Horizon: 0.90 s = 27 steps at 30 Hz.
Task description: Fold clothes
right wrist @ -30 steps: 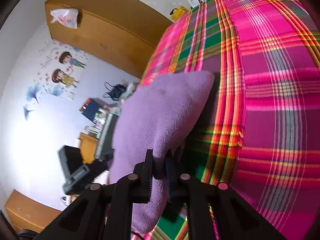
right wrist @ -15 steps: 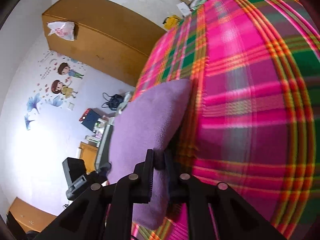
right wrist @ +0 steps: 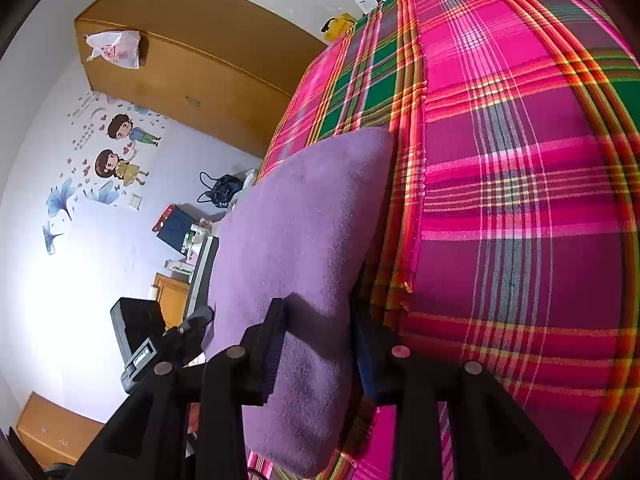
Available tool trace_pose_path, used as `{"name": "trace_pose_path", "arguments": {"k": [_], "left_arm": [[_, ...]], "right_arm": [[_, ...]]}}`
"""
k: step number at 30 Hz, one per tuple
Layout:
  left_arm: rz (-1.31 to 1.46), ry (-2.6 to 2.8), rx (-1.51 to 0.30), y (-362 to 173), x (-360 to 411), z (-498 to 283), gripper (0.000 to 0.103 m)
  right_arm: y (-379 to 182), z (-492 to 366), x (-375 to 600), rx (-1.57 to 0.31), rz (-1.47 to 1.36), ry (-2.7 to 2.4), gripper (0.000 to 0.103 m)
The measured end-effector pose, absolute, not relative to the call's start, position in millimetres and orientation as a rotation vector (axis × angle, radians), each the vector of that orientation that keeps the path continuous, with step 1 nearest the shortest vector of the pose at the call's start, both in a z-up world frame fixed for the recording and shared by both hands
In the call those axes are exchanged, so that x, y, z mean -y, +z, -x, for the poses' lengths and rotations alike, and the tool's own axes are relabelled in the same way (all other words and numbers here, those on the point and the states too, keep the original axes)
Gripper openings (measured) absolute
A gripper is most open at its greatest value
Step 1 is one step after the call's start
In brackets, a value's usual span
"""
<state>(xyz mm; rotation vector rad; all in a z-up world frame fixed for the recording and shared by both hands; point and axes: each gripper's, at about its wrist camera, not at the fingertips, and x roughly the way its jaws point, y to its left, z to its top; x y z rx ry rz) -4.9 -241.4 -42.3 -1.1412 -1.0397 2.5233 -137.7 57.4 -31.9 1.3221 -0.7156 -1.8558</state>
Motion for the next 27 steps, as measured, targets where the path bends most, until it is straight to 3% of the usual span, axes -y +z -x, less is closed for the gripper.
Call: {"name": "trace_pose_path", "arguments": {"k": [8,12,14,15,24,27], "left_arm": [[1.161,2.474,1.061,-42,242,6,0.061],[1.159,2.472,1.048,-42,241,10,0.061],[1.159,2.470,1.058,-42,241,9,0.052],[1.158,2.465,1.068,-43,242,8,0.048],[1.167,2.350,1.034,-49,207,13,0.048],[1.162,2.363,1.011,-47,199,17,0.052]], "right_arm": [[-33,134,-59,0.704,-1.321,-1.837,0.035],[-28,137,-57,0.692,-1.285,-1.832,0.017],[-23,137,-61,0.712,-1.258,-1.834,0.013],[-21,137,-63,0.724,-1.245,-1.834,0.013],[-5,114,-111,0.760,-1.202,-1.910,0.012],[-12,109,-129,0.808,-1.227,-1.924,0.010]]}}
